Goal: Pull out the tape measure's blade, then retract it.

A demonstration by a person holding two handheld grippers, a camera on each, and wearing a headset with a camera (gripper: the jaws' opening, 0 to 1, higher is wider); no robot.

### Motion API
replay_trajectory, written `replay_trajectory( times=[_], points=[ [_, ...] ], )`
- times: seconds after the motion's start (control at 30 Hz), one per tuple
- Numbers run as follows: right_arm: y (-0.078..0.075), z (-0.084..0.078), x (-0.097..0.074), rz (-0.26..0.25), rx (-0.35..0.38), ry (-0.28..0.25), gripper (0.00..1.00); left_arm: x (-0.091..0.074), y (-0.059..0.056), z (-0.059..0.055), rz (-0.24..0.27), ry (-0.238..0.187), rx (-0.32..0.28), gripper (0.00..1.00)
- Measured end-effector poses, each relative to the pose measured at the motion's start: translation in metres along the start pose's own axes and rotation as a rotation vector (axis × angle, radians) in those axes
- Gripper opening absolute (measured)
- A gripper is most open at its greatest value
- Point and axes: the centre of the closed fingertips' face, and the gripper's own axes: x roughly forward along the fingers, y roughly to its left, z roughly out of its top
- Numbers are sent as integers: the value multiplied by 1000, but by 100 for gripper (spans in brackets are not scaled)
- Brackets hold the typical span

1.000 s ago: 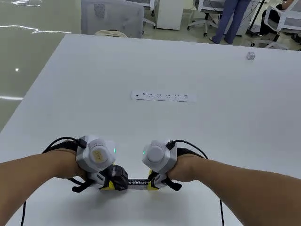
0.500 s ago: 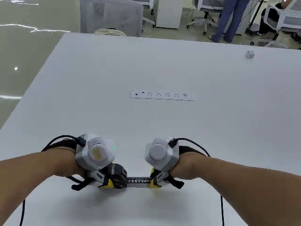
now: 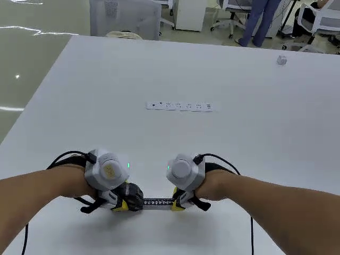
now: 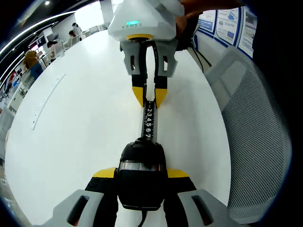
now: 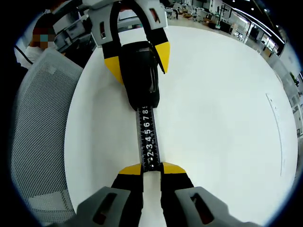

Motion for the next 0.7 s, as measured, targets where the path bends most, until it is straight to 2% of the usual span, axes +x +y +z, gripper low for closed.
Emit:
replay_trajectory(
  times=[0.7],
  points=[
    [-2, -12, -6, -1, 11, 12, 12, 0, 1, 0, 2, 0, -6, 33]
  ],
)
